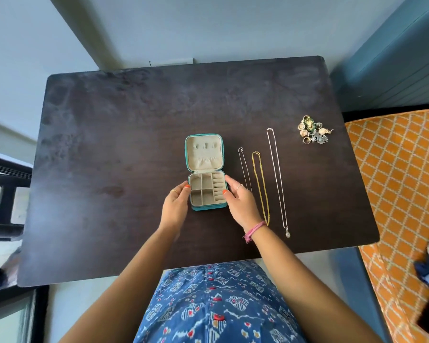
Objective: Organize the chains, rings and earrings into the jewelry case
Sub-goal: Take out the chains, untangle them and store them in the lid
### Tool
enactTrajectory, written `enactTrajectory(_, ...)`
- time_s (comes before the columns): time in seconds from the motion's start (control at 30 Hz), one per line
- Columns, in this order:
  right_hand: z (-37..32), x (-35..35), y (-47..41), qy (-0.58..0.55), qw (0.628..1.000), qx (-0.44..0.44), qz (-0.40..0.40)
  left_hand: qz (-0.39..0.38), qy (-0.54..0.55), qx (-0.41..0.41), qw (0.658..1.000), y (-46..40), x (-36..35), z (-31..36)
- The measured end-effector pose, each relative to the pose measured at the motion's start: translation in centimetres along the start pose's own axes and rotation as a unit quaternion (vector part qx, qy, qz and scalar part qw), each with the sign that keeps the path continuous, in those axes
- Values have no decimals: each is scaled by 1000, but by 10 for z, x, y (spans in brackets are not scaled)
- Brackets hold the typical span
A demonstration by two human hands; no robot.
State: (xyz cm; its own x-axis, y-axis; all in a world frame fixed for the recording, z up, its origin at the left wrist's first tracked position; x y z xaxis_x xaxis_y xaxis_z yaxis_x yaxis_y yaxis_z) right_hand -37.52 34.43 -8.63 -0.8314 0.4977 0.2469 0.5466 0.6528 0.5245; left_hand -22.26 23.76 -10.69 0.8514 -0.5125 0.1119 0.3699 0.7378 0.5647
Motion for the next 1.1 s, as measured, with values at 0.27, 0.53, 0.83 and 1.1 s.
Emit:
enactTrajectory(0.27,6,-8,3,-11,999,17,27,-14,-53,-20,998,-4,7,8)
enactTrajectory(0.53,-42,63,-25,69,986,60,139,-2,-54,-1,999,-17,31,3)
enactTrajectory(0.83,-75,96,-113,483,860,32,160,60,-13,-31,998,-27,62,21)
enactTrajectory(1.1,-82,84,-121,555,819,52,138,78,15,-22,997,-25,73,23)
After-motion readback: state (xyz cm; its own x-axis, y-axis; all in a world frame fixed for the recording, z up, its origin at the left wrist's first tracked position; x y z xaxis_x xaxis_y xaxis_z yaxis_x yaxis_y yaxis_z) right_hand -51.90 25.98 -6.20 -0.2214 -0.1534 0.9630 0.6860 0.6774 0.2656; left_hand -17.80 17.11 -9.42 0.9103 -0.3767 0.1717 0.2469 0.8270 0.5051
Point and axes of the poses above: each hand's wrist, its own y-axis away from the middle knuckle, its own x-axis out of the back of the hand, z = x × y, the point moved 10 cm from there along -y, towards the middle knuckle, and after that the axes turned 4 degrees about -x, right-handed, at the moved point
